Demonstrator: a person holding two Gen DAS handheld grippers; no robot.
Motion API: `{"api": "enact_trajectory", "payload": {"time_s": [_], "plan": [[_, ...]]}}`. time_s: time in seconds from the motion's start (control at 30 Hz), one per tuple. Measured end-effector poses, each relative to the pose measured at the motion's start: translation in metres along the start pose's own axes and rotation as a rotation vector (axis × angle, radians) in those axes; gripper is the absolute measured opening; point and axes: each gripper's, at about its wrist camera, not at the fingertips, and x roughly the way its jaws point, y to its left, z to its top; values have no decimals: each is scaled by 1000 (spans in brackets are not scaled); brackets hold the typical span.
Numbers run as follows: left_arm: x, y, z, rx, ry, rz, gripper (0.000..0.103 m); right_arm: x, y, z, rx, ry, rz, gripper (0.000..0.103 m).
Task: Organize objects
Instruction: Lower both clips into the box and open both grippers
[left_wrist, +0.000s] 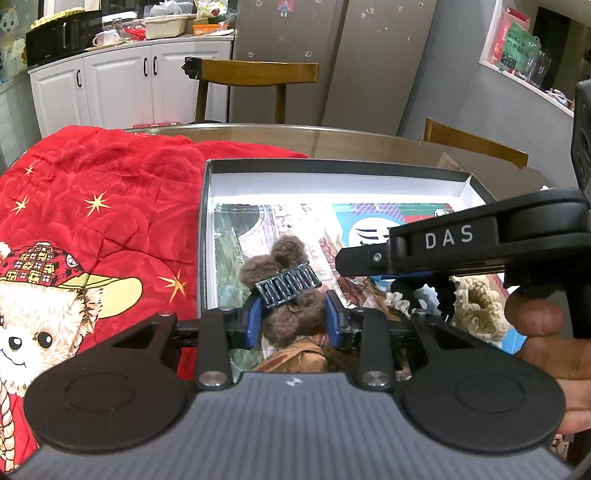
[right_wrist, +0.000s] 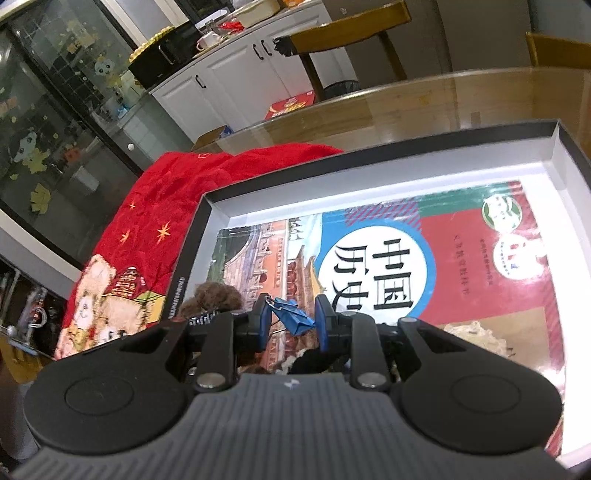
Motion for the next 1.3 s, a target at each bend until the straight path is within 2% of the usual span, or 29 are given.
{"api": "enact_trajectory", "payload": {"time_s": [0.13,0.33,0.4,0.5,0.67,0.77,0.87,1.03,1.3], "plan": [[-1,2,2,-16,12,-9,46,0,-3,1,18,6,15,33],[-7,6,8,-70,34,-28,61,-6,-6,3,47,-1,53,49],[-10,9,11,-87,33,-42,64,-13,-6,5,53,-14,70,57],[-19,17,17,-130,27,-51,66,-30,-4,8,60,-46,106,62],[-53,24,30,-154,-51,-79,68,-71,5,9,38,-132,141,67],[-82,26,35,-148,-135,-80,70,-102,11,6,13,-200,154,68],[-111,23,37,-130,-210,-99,71,-131,18,3,-11,-248,145,69],[-152,11,34,-102,-291,-156,72,-181,28,-7,-43,-341,130,74],[-206,-25,19,-16,-356,-198,72,-231,33,-48,-67,-450,111,77]]}}
